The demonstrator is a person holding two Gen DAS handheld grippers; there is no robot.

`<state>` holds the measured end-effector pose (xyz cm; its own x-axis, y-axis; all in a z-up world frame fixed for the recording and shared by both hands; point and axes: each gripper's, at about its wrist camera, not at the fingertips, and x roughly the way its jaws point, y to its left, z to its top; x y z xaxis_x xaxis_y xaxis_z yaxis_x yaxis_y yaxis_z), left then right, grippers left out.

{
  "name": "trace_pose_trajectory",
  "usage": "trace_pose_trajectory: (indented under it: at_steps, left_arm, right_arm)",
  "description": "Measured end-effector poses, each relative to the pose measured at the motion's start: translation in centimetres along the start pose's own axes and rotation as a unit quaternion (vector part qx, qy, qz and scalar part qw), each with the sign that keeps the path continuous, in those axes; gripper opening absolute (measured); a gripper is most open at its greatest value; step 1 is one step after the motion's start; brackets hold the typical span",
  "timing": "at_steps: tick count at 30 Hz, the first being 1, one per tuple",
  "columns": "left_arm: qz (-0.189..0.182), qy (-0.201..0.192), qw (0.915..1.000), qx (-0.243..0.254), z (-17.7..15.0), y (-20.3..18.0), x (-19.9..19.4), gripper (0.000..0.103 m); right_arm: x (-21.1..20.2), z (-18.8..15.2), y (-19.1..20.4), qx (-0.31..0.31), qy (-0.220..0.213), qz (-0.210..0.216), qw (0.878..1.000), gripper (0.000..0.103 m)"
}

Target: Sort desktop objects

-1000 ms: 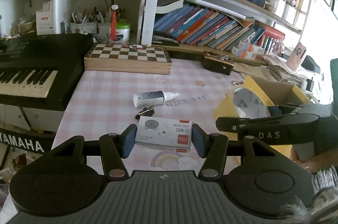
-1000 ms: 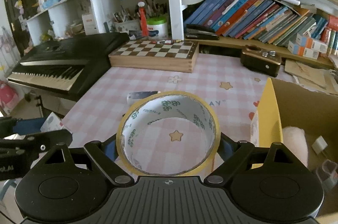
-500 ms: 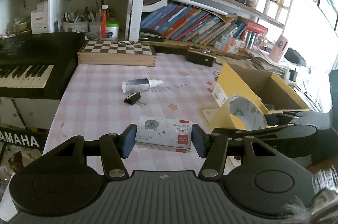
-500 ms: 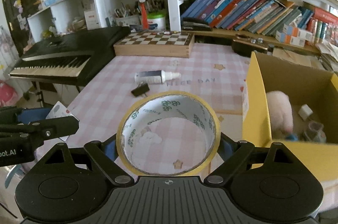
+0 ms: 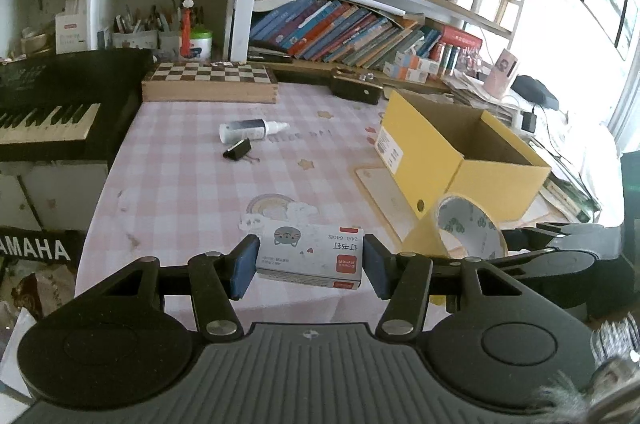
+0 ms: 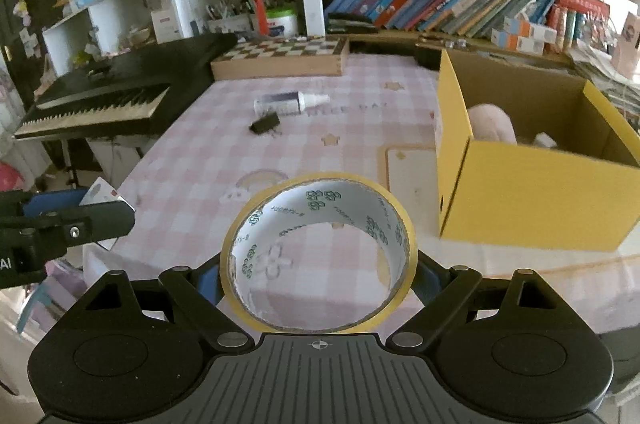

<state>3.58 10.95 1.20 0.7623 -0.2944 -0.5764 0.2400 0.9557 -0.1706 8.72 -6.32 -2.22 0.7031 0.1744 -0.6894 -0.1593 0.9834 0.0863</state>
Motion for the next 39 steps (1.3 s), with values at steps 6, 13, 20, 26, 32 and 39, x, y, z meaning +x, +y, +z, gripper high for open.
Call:
trace_pose_trajectory:
  at_steps: [6,13,20,26,32,39]
  left_arm:
    - [-0.013,0.003,0.9999,0.009,-0.8,-0.6,-0.8,0.053]
    - [-0.042,0.014,0.9987,0.026,-1.4,-2.1,-0.5,0.053]
    - [-0.081,0.03,0.9948,0.053,-1.5,-4.0,0.8,0.053]
    - [-0.12,0.047,0.9885,0.079,-1.7,-6.2,2.1,0.053]
    - [-0.148,0.057,0.9823,0.098,-1.8,-8.0,3.1,0.053]
    - [-0.171,0.066,0.9765,0.113,-1.6,-10.0,4.3,0.053]
  right_arm:
    - [-1.3,-1.6,0.2,0.007,0.002,-0.006,1.0,0.091]
    - [-2.5,-3.3,-0.4,0.022,0.006,-0.022,1.0,0.091]
    - [-3.6,-4.6,-1.9,0.054,0.011,-0.05,0.997,0.091]
    - [-4.7,-5.9,-3.5,0.081,0.018,-0.079,0.993,0.091]
    - [-5.7,-6.9,-5.2,0.108,0.021,-0.106,0.988,0.091]
    - [-6.5,-7.7,-6.9,0.128,0.024,-0.126,0.983,0.091]
